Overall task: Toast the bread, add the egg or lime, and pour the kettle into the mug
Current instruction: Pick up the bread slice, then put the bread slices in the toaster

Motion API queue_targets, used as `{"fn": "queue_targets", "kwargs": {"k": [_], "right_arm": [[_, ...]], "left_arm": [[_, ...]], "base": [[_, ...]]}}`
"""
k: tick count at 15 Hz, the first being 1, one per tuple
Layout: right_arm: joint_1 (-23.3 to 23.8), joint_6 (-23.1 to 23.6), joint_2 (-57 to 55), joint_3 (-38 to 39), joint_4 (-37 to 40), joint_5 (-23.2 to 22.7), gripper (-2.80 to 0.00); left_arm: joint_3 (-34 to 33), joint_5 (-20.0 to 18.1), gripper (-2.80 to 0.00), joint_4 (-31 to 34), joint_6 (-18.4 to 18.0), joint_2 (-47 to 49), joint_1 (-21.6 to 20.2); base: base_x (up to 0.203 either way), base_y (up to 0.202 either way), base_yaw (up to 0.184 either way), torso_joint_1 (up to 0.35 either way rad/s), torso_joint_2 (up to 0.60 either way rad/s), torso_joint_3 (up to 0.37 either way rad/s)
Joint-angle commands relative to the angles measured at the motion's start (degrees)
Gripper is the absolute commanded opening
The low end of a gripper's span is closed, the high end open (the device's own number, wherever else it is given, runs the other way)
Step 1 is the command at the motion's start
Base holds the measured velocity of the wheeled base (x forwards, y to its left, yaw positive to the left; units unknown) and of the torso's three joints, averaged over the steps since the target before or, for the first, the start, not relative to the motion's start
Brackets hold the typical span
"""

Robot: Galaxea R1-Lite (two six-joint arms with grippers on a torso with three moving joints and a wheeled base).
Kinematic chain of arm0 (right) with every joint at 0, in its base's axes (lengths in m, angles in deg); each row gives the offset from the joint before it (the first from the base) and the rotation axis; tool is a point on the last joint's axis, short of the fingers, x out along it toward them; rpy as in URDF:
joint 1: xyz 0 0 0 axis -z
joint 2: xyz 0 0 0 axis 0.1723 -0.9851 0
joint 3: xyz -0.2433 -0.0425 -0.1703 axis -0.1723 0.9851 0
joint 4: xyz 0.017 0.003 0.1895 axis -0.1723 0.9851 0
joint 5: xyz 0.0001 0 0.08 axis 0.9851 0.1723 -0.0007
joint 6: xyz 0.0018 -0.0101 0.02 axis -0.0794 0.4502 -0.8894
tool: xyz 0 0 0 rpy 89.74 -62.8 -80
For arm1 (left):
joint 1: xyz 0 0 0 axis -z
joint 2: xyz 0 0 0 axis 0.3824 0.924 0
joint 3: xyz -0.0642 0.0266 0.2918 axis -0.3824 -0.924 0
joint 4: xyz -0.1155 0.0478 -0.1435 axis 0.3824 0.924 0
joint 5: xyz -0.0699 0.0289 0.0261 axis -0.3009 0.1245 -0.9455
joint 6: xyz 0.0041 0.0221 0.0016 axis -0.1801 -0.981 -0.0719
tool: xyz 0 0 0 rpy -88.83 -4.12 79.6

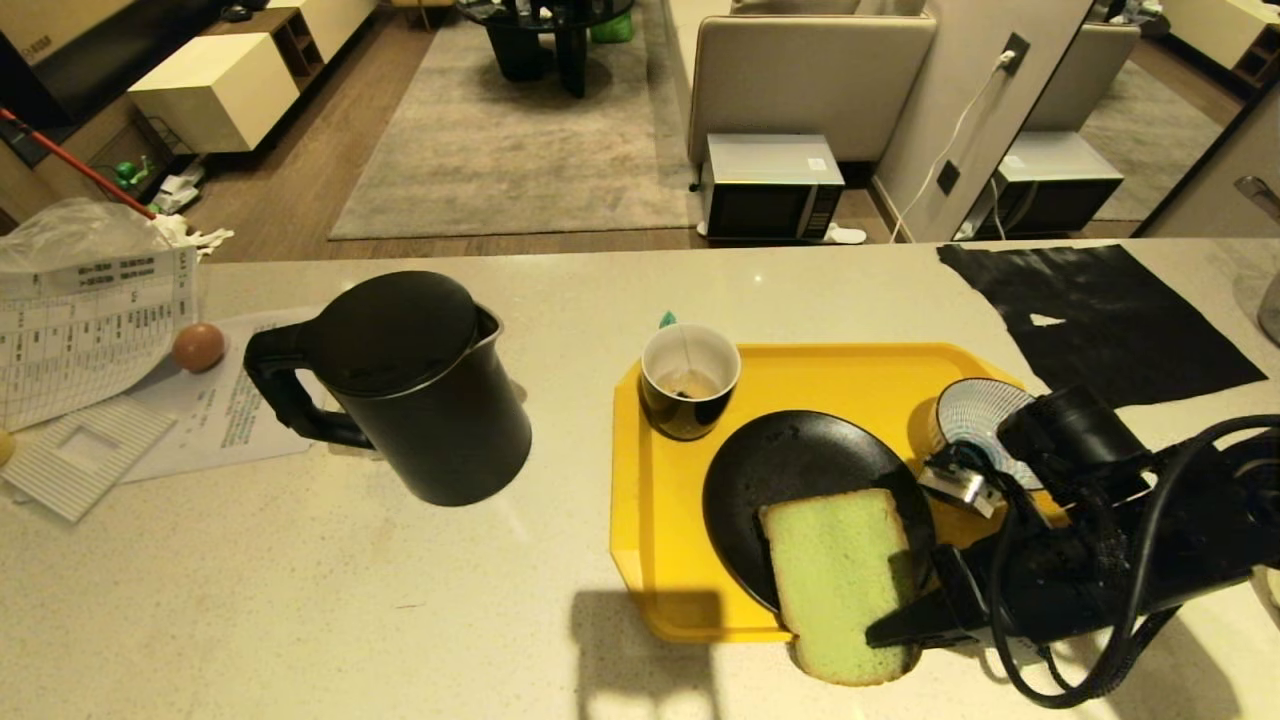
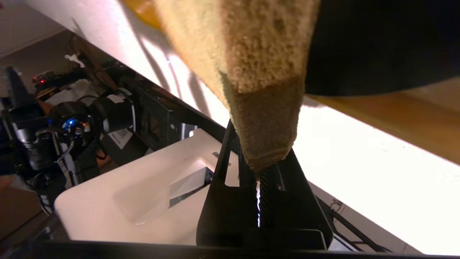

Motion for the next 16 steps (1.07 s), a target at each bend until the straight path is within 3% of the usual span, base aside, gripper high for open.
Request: {"fn": "queue_targets", "kwargs": {"k": [1, 3, 7, 11, 16], "right_arm": [[0.4, -1.1, 3.8, -0.2, 0.2, -0.3, -2.8], [0.5, -3.9, 6.1, -0.7, -0.1, -0.4, -2.8], [0.5, -5.3, 10.8, -0.9, 0.2, -0.3, -2.8], [0.6, -10.8, 15.5, -3.8, 0.2, 0.0, -2.8], [5.6, -11.6, 17.1, -9.6, 1.3, 5.6, -2.8]], "left_arm": [[0.0, 0.0, -2.8, 0.0, 0.0, 0.0, 0.0], [0.0, 0.0, -2.8, 0.0, 0.0, 0.0, 0.0], [0.0, 0.0, -2.8, 0.0, 0.0, 0.0, 0.0], [0.0, 0.0, -2.8, 0.0, 0.0, 0.0, 0.0], [0.0, 0.0, -2.8, 0.0, 0.0, 0.0, 0.0]], "base": [[0.0, 0.0, 0.0, 0.0, 0.0, 0.0], [0.0, 0.0, 0.0, 0.0, 0.0, 0.0], [0.0, 0.0, 0.0, 0.0, 0.0, 0.0], [0.0, 0.0, 0.0, 0.0, 0.0, 0.0], [0.0, 0.0, 0.0, 0.0, 0.0, 0.0]]}}
